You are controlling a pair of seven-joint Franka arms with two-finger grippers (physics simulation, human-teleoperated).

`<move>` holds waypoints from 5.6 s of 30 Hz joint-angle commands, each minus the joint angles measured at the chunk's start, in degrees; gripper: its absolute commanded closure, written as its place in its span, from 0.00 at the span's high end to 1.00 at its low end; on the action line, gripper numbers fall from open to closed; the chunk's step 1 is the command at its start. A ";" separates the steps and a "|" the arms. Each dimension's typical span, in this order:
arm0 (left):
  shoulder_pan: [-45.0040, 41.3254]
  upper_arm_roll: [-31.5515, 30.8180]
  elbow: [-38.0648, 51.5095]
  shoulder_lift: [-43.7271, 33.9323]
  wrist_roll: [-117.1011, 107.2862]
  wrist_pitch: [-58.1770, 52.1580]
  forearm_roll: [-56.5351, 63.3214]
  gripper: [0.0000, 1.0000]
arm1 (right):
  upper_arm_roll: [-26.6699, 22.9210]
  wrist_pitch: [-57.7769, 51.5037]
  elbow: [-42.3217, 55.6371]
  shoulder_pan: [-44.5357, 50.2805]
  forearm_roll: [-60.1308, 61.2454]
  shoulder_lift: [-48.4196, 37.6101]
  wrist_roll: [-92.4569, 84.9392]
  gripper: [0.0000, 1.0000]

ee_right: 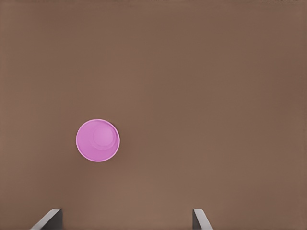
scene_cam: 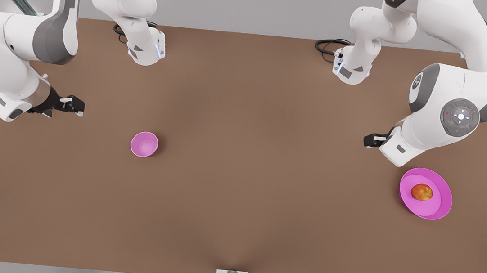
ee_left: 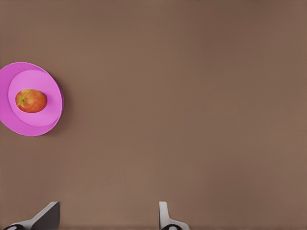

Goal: Use the left arm to pick up the apple from the plate, transfer it to the gripper of the right arm, and then use the right arm to place it into the bowl

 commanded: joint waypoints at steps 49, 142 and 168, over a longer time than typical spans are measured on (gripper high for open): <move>25.17 8.70 -18.55 27.00 30.80 48.66 -4.18 1.00 | 0.02 0.86 -0.73 0.38 -0.07 0.65 -2.42 1.00; -0.40 -30.76 10.63 37.46 -8.84 47.52 -50.06 0.76 | 37.11 26.53 17.99 -3.84 69.01 54.97 -113.17 1.00; -1.20 -30.67 12.65 38.87 -8.93 48.31 -49.97 0.76 | 38.95 31.10 15.36 -1.47 74.90 55.15 -115.19 1.00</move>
